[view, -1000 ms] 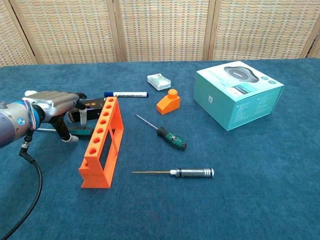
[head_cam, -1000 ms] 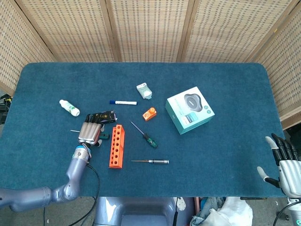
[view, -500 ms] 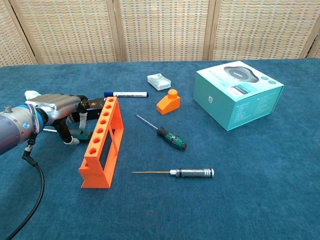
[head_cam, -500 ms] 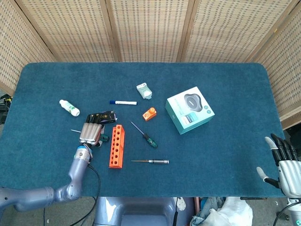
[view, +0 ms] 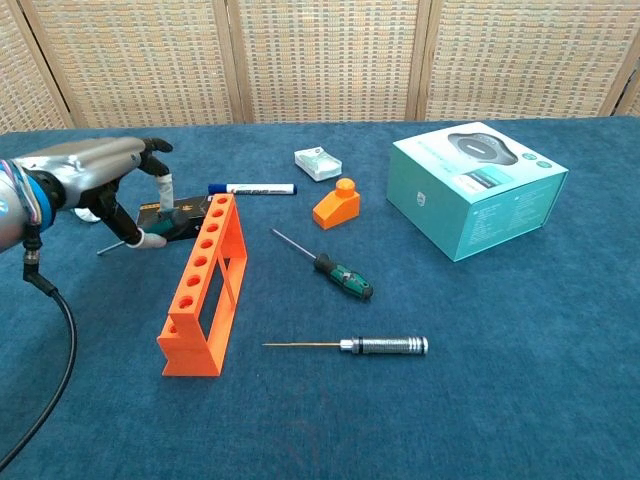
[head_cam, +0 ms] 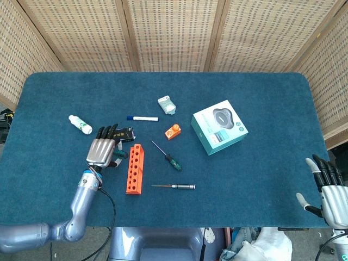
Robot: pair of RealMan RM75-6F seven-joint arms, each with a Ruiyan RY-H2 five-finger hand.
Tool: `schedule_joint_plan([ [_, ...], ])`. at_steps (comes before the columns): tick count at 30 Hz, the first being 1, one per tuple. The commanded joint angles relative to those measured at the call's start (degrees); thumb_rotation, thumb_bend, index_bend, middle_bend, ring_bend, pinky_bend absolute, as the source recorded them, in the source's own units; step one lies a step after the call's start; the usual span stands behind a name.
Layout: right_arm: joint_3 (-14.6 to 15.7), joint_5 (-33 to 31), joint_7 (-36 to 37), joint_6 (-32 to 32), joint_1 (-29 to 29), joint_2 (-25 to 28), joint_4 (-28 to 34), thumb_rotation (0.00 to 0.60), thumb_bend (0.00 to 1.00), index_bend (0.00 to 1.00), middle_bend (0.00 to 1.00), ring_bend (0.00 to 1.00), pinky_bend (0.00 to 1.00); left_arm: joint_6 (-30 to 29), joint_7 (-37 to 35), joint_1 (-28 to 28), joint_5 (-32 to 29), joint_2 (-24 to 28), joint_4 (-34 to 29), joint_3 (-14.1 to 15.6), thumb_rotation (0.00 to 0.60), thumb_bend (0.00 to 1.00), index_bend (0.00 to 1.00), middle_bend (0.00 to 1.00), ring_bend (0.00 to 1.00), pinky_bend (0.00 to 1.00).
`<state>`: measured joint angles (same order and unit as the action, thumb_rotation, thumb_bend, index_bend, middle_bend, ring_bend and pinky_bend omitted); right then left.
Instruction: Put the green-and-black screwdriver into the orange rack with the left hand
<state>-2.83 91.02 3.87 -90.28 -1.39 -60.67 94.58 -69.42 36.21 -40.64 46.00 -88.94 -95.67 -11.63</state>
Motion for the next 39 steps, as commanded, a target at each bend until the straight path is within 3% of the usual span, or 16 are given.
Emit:
schedule_joint_plan([
  [1,0.09,0.07,-0.26,0.16,-0.07,-0.06,0.02,0.600,0.26,0.00,0.00,0.00,0.00,-2.50,-5.96,3.11,3.16,3.91,-4.88,-1.39,0.600,0.29,0.54,0.00,0.00,0.00],
  [9,0.20,0.33,-1.13,0.23,-0.15,-0.31,0.24,0.600,0.26,0.00,0.00,0.00,0.00,-6.75,-16.08,7.99,9.13,8.27,-9.51,-2.52,0.600,0.29,0.55,0.02,0.00,0.00],
  [13,0.23,0.63,-1.88,0.10,-0.18,-0.49,0.43,0.600,0.26,0.00,0.00,0.00,0.00,-11.29,-25.98,12.04,14.00,10.54,-13.86,-4.61,0.600,0.29,0.55,0.02,0.00,0.00],
  [17,0.25,0.63,-2.08,0.03,-0.14,-0.53,0.58,0.600,0.26,0.00,0.00,0.00,0.00,-11.89,-29.50,13.43,15.26,11.46,-16.09,-5.22,0.600,0.29,0.56,0.02,0.00,0.00],
  [24,0.22,0.60,-1.96,0.01,-0.17,-0.50,0.53,0.600,0.26,0.00,0.00,0.00,0.00,-8.04,-31.99,13.63,10.04,15.05,-23.09,-7.59,0.600,0.29,0.56,0.02,0.00,0.00],
  [39,0.11,0.26,-1.35,0.06,-0.18,-0.35,0.43,0.600,0.26,0.00,0.00,0.00,0.00,-2.31,-30.38,9.28,-2.25,17.94,-28.70,-12.20,0.600,0.29,0.57,0.02,0.00,0.00],
])
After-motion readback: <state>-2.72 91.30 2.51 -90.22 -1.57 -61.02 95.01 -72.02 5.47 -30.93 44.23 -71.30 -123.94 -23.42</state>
